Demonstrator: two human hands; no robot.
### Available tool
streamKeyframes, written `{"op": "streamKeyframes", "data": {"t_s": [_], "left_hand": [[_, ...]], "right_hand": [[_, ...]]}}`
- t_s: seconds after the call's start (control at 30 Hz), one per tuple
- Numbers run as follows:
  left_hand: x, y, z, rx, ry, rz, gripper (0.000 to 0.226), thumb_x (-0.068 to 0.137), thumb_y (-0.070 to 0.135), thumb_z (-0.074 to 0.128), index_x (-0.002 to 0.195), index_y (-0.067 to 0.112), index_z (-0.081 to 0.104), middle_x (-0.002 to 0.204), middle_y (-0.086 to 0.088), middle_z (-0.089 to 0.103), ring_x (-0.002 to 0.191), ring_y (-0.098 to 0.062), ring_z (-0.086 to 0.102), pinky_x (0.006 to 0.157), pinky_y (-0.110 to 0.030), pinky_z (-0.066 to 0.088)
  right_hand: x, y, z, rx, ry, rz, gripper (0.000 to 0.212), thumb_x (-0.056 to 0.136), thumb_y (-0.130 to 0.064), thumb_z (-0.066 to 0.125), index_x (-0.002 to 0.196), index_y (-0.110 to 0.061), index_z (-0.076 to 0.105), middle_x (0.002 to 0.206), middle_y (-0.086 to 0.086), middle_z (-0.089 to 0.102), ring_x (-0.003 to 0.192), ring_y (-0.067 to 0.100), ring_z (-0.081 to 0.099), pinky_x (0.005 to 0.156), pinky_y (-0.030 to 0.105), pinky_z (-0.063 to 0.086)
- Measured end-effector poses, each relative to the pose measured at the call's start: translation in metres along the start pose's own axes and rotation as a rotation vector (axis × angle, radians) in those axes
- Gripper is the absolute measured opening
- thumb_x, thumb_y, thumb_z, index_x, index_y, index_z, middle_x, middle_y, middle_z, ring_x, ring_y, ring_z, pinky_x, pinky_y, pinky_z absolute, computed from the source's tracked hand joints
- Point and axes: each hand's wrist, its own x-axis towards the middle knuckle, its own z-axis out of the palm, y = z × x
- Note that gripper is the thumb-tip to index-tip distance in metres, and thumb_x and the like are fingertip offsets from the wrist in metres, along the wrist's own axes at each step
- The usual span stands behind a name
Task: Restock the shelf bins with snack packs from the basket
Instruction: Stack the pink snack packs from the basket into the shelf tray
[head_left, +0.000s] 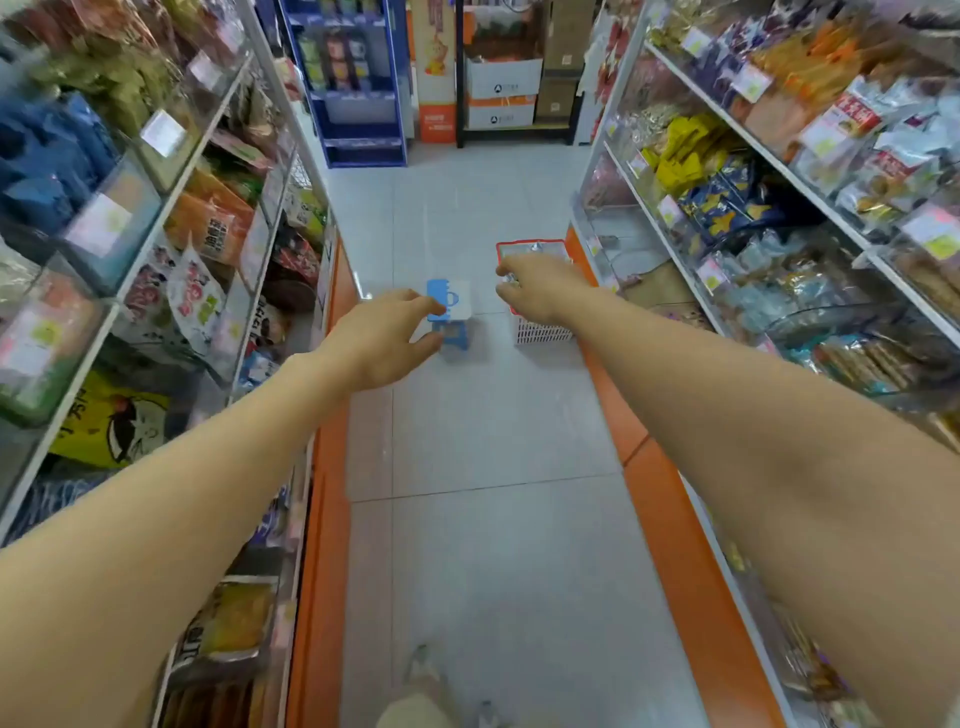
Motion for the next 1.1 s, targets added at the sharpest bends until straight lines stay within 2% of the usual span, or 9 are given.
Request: {"op": "streamKeyframes", "data": {"t_s": [0.13,0.3,0.5,0.7,1.1], "left_hand": [[0.051,-0.027,-0.005,-0.001,-0.038,-0.025,0.045,0.101,0.036,0.047,0.144,0.022,0.045,0.143,-0.003,0.047,0.125,-0.026,0.049,0.102,-0.042,0.043],[0.126,-0.072,-0.012,0.008,-0.046,-0.018,0.045,0.101,0.037,0.046,0.144,0.022,0.044,0.142,-0.004,0.048,0.124,-0.026,0.050,0.100,-0.044,0.045],[0.206,-0.118,-0.024,-0.002,-0.091,0.000,0.046,0.102,0.038,0.045,0.144,0.022,0.043,0.145,-0.003,0.045,0.127,-0.023,0.047,0.102,-0.044,0.044],[0.280,-0.146,-0.029,-0.015,-0.119,-0.009,0.046,0.102,0.039,0.044,0.145,0.024,0.042,0.146,-0.001,0.044,0.128,-0.022,0.046,0.102,-0.046,0.044],[0.425,-0.204,-0.039,-0.061,-0.102,-0.094,0.046,0.102,0.037,0.045,0.145,0.022,0.043,0.146,-0.003,0.045,0.128,-0.023,0.047,0.105,-0.041,0.042]], "right_hand": [[0.051,0.006,-0.002,0.010,-0.028,0.021,0.043,0.100,-0.031,0.038,0.140,-0.017,0.045,0.141,0.010,0.051,0.126,0.031,0.048,0.101,0.039,0.042],[0.135,0.011,-0.006,-0.019,-0.028,0.039,0.040,0.099,-0.031,0.037,0.136,-0.017,0.048,0.135,0.011,0.056,0.119,0.031,0.053,0.093,0.037,0.042],[0.221,0.017,-0.015,-0.013,-0.048,0.053,0.043,0.100,-0.033,0.037,0.140,-0.018,0.045,0.139,0.012,0.052,0.126,0.031,0.048,0.100,0.040,0.042],[0.299,0.033,-0.027,-0.012,-0.056,0.037,0.043,0.102,-0.033,0.037,0.141,-0.016,0.043,0.141,0.011,0.050,0.127,0.030,0.046,0.098,0.038,0.038],[0.468,0.065,-0.040,-0.046,-0.103,-0.013,0.044,0.102,-0.034,0.035,0.142,-0.017,0.042,0.143,0.007,0.049,0.128,0.028,0.047,0.102,0.039,0.036]]}}
